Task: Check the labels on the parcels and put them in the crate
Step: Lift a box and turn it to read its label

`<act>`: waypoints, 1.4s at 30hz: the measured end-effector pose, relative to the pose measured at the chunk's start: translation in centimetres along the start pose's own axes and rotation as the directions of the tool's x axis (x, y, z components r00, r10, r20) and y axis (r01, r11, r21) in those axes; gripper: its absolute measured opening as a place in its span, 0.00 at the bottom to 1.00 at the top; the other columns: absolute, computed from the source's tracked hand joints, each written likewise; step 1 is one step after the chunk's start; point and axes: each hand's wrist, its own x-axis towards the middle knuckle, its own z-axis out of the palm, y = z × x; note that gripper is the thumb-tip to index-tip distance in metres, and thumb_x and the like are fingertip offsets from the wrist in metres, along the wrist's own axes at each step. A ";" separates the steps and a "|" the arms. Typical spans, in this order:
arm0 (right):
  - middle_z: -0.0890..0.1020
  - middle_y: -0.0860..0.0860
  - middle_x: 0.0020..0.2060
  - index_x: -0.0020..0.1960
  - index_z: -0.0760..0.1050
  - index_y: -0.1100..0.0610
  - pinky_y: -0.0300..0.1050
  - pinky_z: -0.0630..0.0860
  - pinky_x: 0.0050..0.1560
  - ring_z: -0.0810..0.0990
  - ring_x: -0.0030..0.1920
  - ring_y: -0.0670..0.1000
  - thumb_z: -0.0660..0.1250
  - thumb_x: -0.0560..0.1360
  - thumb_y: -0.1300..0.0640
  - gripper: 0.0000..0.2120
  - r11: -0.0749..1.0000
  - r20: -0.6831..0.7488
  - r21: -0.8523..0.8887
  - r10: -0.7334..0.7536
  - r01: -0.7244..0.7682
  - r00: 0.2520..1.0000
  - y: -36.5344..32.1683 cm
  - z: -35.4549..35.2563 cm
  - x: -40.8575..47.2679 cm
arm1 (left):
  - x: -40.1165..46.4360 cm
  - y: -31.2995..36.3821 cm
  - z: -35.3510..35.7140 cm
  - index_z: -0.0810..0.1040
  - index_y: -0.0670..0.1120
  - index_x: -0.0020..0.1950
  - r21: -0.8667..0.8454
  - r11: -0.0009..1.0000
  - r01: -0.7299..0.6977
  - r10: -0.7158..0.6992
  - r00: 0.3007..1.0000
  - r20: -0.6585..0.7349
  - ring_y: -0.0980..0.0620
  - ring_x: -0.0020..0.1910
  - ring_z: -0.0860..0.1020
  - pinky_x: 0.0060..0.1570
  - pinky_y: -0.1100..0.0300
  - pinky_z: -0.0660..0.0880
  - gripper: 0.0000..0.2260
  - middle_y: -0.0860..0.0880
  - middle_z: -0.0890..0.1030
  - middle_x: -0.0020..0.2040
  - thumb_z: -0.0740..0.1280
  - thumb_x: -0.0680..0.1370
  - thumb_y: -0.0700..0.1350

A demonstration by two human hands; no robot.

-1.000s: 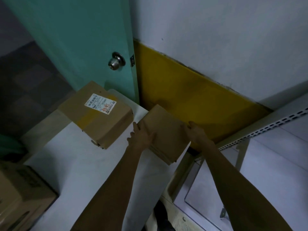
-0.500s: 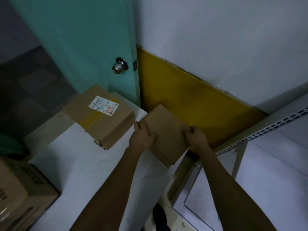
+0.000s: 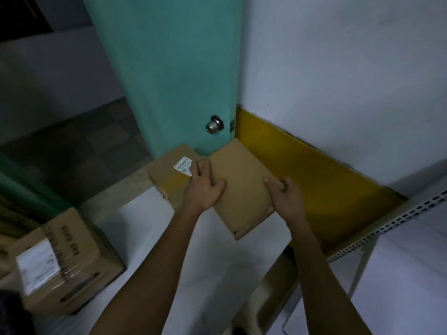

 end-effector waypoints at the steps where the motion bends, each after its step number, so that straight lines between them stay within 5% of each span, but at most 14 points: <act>1: 0.82 0.53 0.45 0.51 0.74 0.56 0.58 0.82 0.44 0.83 0.44 0.54 0.67 0.78 0.37 0.20 1.000 -0.019 0.016 -0.025 0.025 1.000 -0.8 0.2 -0.6 | -0.5 0.3 -0.9 0.46 0.53 0.84 -0.024 1.000 -0.003 0.002 1.000 -0.031 0.40 0.79 0.61 0.74 0.47 0.65 0.39 0.49 0.38 0.84 0.61 0.80 0.64; 7: 0.79 0.49 0.52 0.56 0.75 0.51 0.56 0.79 0.54 0.79 0.52 0.52 0.64 0.77 0.32 0.23 0.996 -0.091 0.055 -0.062 0.067 0.994 -4.5 1.4 -4.0 | -4.7 1.4 -5.9 0.54 0.51 0.83 -0.179 0.979 -0.094 0.051 0.971 -0.233 0.47 0.81 0.56 0.73 0.52 0.61 0.34 0.56 0.37 0.83 0.65 0.81 0.56; 10: 0.79 0.48 0.52 0.53 0.75 0.48 0.57 0.80 0.54 0.79 0.51 0.50 0.65 0.76 0.32 0.20 0.987 -0.083 0.145 -0.062 0.074 0.995 -6.5 1.3 -5.4 | -8.2 1.8 -8.2 0.49 0.53 0.84 -0.329 0.931 -0.161 0.052 0.947 -0.316 0.52 0.80 0.54 0.74 0.52 0.60 0.37 0.57 0.36 0.82 0.67 0.81 0.54; 16: 0.81 0.45 0.47 0.46 0.75 0.43 0.60 0.83 0.50 0.82 0.48 0.50 0.66 0.76 0.33 0.14 0.940 0.009 0.315 -0.140 0.130 0.990 -10.1 2.0 -8.0 | -17.2 1.7 -9.6 0.45 0.67 0.81 -0.527 0.804 -0.275 0.047 0.913 -0.405 0.56 0.79 0.59 0.74 0.47 0.67 0.50 0.63 0.49 0.82 0.66 0.66 0.79; 20: 0.82 0.45 0.47 0.45 0.74 0.39 0.60 0.83 0.49 0.82 0.49 0.50 0.64 0.74 0.31 0.12 0.916 0.101 0.372 -0.200 0.150 0.975 -11.8 2.6 -10.4 | -22.0 1.3 -8.7 0.40 0.74 0.77 -0.487 0.820 -0.300 0.072 0.899 -0.433 0.61 0.75 0.64 0.71 0.51 0.68 0.54 0.66 0.55 0.79 0.74 0.63 0.72; 24: 0.81 0.44 0.46 0.49 0.74 0.43 0.56 0.83 0.49 0.81 0.47 0.45 0.62 0.79 0.36 0.11 0.927 0.248 0.299 -0.304 0.226 0.920 -12.8 2.0 -13.0 | -23.9 0.1 -9.6 0.46 0.74 0.78 -0.498 0.810 -0.310 -0.030 0.826 -0.563 0.74 0.67 0.68 0.64 0.60 0.71 0.55 0.82 0.61 0.68 0.78 0.60 0.64; 27: 0.81 0.45 0.41 0.47 0.76 0.46 0.36 0.76 0.41 0.79 0.42 0.43 0.62 0.77 0.35 0.15 0.889 0.325 0.327 -0.426 0.322 0.845 -13.6 1.2 -15.0 | -24.9 -0.5 -11.3 0.58 0.68 0.78 -0.519 0.782 -0.344 -0.116 0.738 -0.665 0.70 0.65 0.73 0.57 0.69 0.76 0.49 0.67 0.69 0.72 0.79 0.62 0.59; 29: 0.80 0.44 0.41 0.47 0.75 0.47 0.33 0.74 0.37 0.79 0.40 0.42 0.63 0.74 0.30 0.20 0.856 0.381 0.388 -0.486 0.340 0.787 -14.1 1.2 -16.1 | -25.8 -0.7 -12.4 0.63 0.66 0.76 -0.536 0.773 -0.341 -0.173 0.698 -0.695 0.71 0.60 0.75 0.49 0.74 0.76 0.42 0.58 0.73 0.70 0.80 0.66 0.58; 34: 0.77 0.33 0.54 0.58 0.65 0.32 0.43 0.80 0.54 0.79 0.56 0.39 0.68 0.61 0.20 0.31 0.821 0.463 0.488 -0.530 0.295 0.710 -13.3 3.1 -18.3 | -28.4 -0.4 -13.7 0.66 0.69 0.71 -0.500 0.823 -0.268 -0.257 0.610 -0.750 0.78 0.53 0.74 0.55 0.67 0.72 0.31 0.64 0.75 0.63 0.67 0.69 0.67; 37: 0.72 0.18 0.54 0.62 0.57 0.20 0.25 0.74 0.50 0.74 0.57 0.28 0.70 0.61 0.27 0.34 0.801 0.478 0.526 -0.557 0.287 0.679 -13.3 3.8 -19.9 | -29.8 -0.8 -13.6 0.63 0.64 0.75 -0.457 0.854 -0.248 -0.253 0.570 -0.782 0.80 0.56 0.72 0.52 0.78 0.70 0.33 0.63 0.74 0.64 0.65 0.71 0.70; 42: 0.80 0.30 0.58 0.74 0.71 0.48 0.27 0.73 0.55 0.77 0.60 0.33 0.68 0.68 0.32 0.39 0.756 0.412 0.580 -0.593 0.303 0.692 -12.9 5.8 -22.2 | -32.8 -2.6 -13.3 0.58 0.62 0.80 -0.457 0.847 -0.270 -0.242 0.569 -0.786 0.72 0.69 0.70 0.62 0.75 0.68 0.37 0.72 0.71 0.70 0.70 0.75 0.64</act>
